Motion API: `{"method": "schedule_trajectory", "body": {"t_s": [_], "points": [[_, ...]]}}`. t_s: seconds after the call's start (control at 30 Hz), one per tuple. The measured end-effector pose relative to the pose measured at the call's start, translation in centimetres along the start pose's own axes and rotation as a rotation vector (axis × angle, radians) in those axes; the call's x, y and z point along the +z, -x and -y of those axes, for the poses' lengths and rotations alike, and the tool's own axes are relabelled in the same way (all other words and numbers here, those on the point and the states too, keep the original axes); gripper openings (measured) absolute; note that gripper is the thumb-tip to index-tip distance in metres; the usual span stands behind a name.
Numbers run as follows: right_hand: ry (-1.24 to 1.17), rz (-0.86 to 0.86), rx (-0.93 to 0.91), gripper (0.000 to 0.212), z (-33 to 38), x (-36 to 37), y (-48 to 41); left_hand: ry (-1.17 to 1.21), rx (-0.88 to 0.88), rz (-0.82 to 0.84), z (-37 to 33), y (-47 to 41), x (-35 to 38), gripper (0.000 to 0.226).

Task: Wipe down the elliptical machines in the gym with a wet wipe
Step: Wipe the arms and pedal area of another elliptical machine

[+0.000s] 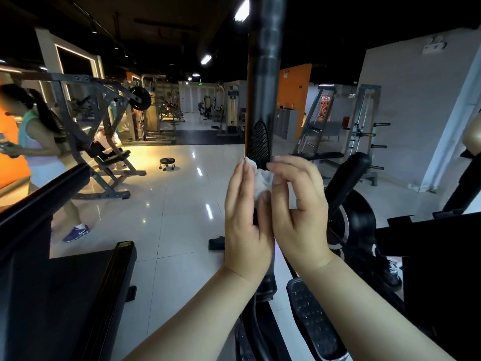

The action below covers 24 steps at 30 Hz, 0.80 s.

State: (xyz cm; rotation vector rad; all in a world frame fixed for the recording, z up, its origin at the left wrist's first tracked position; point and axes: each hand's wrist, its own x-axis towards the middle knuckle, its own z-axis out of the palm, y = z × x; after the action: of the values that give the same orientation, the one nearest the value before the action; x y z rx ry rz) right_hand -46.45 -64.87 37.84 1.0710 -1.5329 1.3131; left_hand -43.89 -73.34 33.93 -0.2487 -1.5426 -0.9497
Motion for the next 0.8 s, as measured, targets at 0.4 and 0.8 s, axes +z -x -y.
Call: {"method": "schedule_trajectory", "body": {"t_s": [0.4, 0.8], "points": [[-0.197, 0.186, 0.353, 0.043, 0.3, 1.1, 0.0, -0.101, 0.147, -0.244, -1.3, -8.6, -0.1, 0.017], [-0.237, 0.179, 0.324, 0.049, 0.0, 1.3, 0.1, -0.235, 0.338, -0.107, -0.7, -8.4, -1.4, 0.013]]}}
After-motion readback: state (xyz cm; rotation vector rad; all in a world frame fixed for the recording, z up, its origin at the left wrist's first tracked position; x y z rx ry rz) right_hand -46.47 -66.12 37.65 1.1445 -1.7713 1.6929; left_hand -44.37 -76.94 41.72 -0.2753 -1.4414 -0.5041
